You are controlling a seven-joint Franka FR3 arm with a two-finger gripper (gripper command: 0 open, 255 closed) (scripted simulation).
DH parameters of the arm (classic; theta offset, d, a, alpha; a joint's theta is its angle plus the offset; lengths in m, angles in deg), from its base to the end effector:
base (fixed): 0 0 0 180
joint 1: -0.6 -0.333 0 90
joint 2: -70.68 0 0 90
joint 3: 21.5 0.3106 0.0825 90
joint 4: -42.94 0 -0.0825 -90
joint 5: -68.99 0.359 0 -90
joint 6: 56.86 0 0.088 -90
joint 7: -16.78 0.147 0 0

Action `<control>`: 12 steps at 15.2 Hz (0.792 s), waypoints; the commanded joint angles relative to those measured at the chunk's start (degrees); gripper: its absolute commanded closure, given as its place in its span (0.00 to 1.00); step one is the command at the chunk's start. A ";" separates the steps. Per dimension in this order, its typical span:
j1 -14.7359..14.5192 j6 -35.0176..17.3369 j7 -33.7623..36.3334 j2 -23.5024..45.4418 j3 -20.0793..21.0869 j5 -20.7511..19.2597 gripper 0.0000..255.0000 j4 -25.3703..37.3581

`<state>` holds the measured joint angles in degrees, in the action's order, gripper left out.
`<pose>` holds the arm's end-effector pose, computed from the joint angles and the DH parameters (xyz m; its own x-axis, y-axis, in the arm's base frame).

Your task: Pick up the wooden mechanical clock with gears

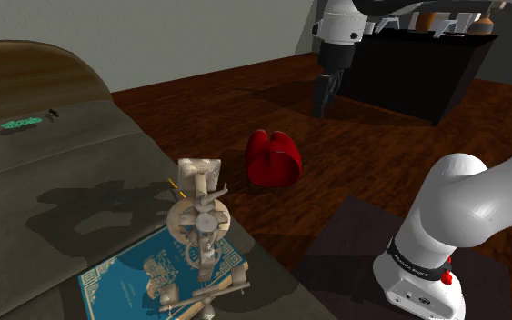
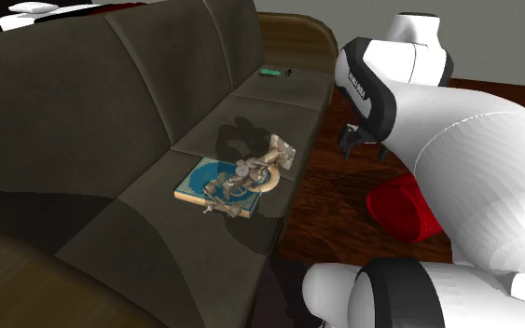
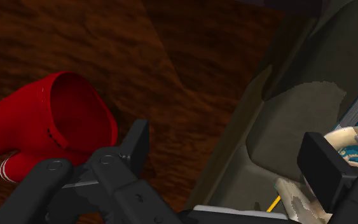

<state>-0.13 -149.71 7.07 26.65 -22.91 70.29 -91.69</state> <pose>0.2970 -0.0019 0.5490 0.9858 0.1619 0.0452 0.1634 -0.9860 -0.0326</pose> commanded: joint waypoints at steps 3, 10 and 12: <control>-0.26 -1.36 4.42 -0.87 2.58 2.10 0.00 -2.08; -1.56 -7.36 19.79 -0.66 12.22 9.85 0.00 -6.54; -1.91 -9.44 24.16 0.40 15.10 11.96 0.00 -6.97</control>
<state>-1.87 -158.26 28.83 26.73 -9.24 81.14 -98.42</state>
